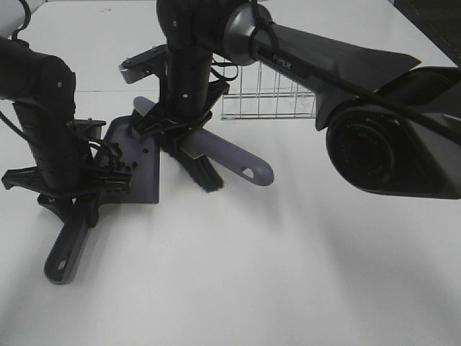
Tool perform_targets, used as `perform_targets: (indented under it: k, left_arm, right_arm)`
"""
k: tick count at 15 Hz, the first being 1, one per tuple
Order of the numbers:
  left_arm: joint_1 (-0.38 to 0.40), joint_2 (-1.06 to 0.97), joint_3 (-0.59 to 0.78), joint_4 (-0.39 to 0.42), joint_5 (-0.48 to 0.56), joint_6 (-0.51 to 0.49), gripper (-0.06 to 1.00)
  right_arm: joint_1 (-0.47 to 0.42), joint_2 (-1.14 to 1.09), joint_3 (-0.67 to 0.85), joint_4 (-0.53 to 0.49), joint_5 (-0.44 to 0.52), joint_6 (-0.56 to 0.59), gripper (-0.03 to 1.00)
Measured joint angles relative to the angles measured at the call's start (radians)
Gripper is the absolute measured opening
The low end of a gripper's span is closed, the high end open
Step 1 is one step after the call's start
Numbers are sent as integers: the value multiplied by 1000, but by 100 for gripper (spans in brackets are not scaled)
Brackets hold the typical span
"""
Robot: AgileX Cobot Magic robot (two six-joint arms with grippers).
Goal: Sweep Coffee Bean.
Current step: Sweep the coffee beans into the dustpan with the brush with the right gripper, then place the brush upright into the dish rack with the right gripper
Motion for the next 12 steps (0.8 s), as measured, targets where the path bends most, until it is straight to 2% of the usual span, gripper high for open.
perform_targets:
  k: [3,7,12]
  left_arm:
    - [0,0,0,0,0,2,26]
    - [0,0,0,0,2,2,26]
    - [0,0,0,0,2,2,26]
  right_arm:
    - [41,5,-67,16,10,36,29]
    - [25,-48,-78,-139,16,83,29]
    - [-91,-203,-76,-172,19,86,29]
